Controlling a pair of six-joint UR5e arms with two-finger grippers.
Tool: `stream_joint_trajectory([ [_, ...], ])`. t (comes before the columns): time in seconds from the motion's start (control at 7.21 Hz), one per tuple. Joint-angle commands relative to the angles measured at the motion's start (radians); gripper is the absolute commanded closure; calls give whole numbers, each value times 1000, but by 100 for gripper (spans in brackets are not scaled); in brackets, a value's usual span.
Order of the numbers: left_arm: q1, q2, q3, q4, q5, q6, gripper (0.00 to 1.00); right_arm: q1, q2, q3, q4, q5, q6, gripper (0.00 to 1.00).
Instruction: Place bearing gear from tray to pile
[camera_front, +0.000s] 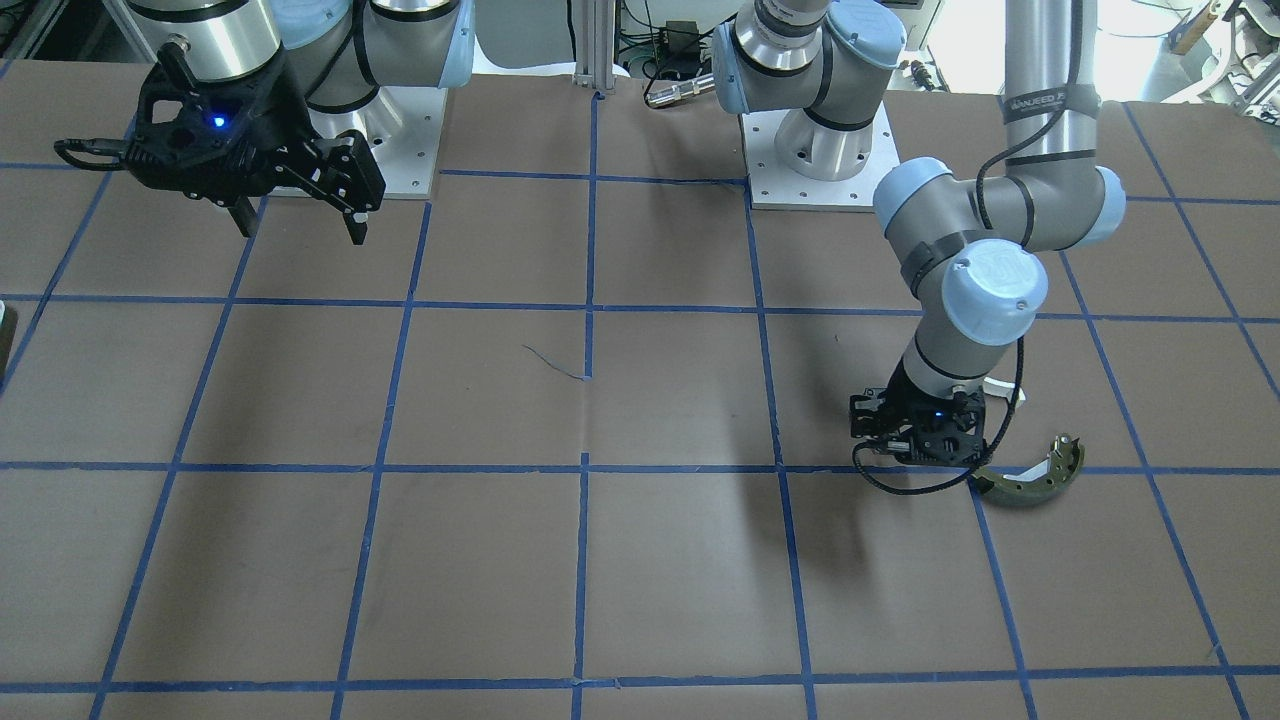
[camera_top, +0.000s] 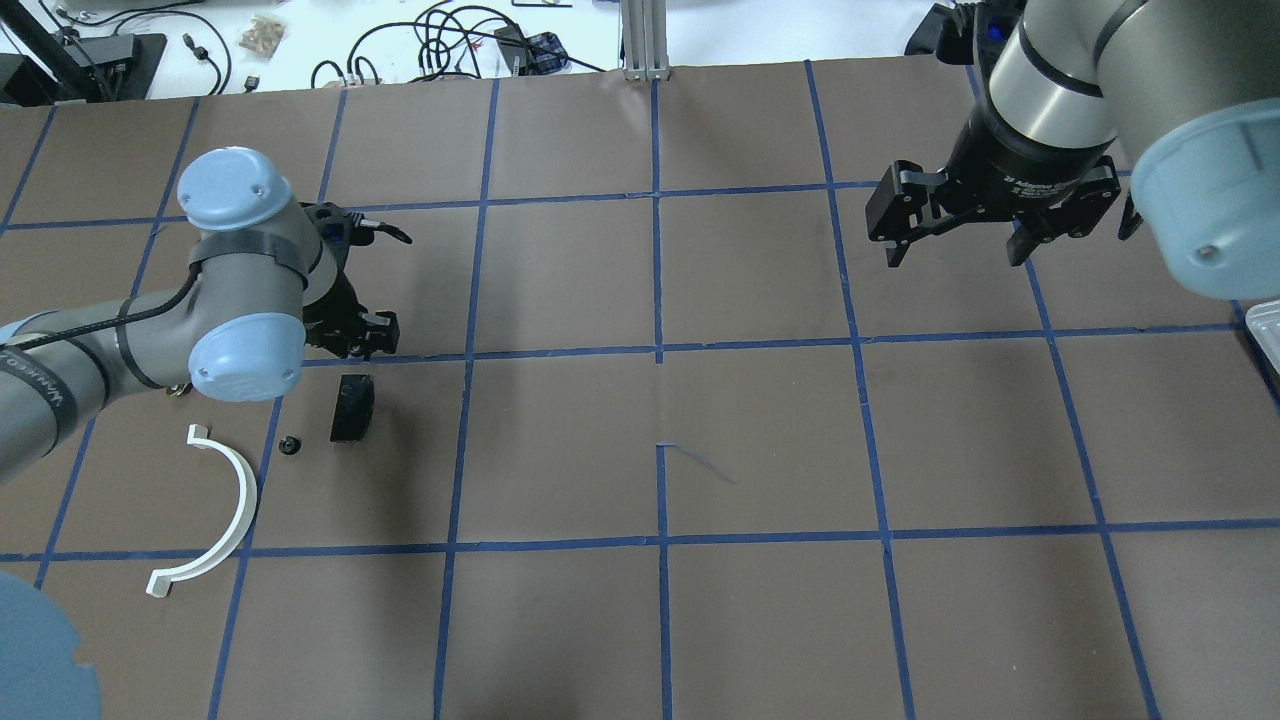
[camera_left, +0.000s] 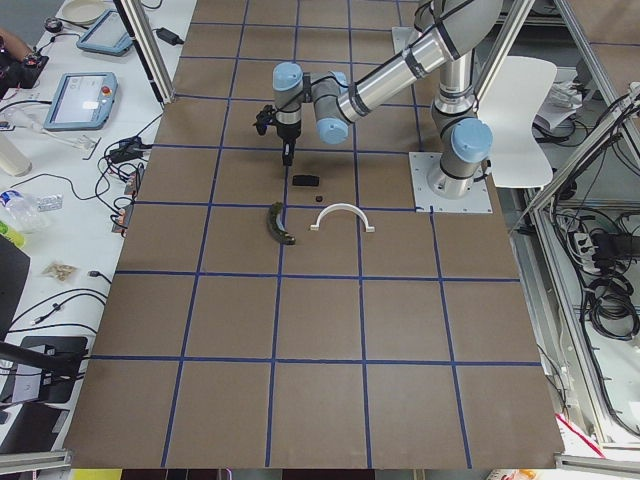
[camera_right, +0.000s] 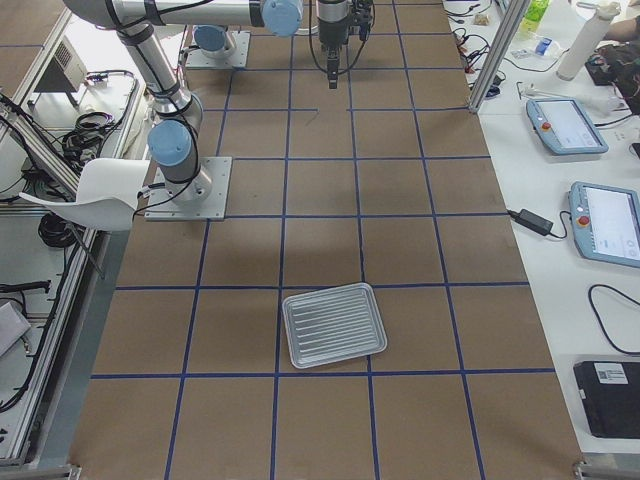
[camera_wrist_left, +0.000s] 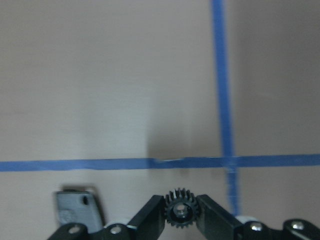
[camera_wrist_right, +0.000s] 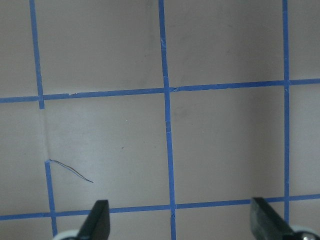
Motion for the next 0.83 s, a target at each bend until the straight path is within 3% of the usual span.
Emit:
stream_joint_trajectory([
  [0.0,127,-13,-20,2,-6,138,100,0,-9,15,-1,1,1,0],
  [0.69,159,-31,-70,0,-3,136,99,-1,-16,14,-1,-2,0,0],
])
